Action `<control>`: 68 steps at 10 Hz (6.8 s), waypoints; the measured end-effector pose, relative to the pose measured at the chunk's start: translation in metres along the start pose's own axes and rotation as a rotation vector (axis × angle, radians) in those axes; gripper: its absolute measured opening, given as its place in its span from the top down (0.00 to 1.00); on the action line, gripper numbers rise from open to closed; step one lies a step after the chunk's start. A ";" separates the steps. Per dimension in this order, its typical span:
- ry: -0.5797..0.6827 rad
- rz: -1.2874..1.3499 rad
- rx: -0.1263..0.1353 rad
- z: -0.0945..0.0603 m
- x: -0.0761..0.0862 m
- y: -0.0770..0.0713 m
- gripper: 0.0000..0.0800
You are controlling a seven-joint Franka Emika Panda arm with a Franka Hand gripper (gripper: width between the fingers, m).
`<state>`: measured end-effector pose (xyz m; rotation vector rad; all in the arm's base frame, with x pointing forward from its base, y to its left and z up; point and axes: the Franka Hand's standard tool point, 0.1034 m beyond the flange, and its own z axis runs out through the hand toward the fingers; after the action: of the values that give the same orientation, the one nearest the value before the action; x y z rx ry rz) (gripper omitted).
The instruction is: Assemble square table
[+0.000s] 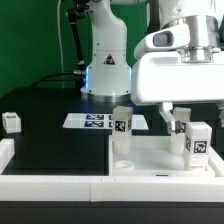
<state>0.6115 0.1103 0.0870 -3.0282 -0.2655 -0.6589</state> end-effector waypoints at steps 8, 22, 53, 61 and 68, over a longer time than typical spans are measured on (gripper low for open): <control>-0.178 0.163 0.009 -0.006 -0.008 0.004 0.19; -0.324 0.220 -0.026 0.011 0.002 -0.008 0.34; -0.311 1.020 -0.149 0.017 0.012 -0.006 0.63; -0.306 1.493 -0.173 0.017 0.012 -0.015 0.37; -0.283 0.406 -0.070 0.019 0.018 -0.010 0.19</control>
Offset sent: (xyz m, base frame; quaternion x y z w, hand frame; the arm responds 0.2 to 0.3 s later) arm 0.0000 0.0000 0.0000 0.0000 0.0000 0.0000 1.0000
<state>0.6340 0.1246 0.0768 -3.0883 0.3672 -0.2142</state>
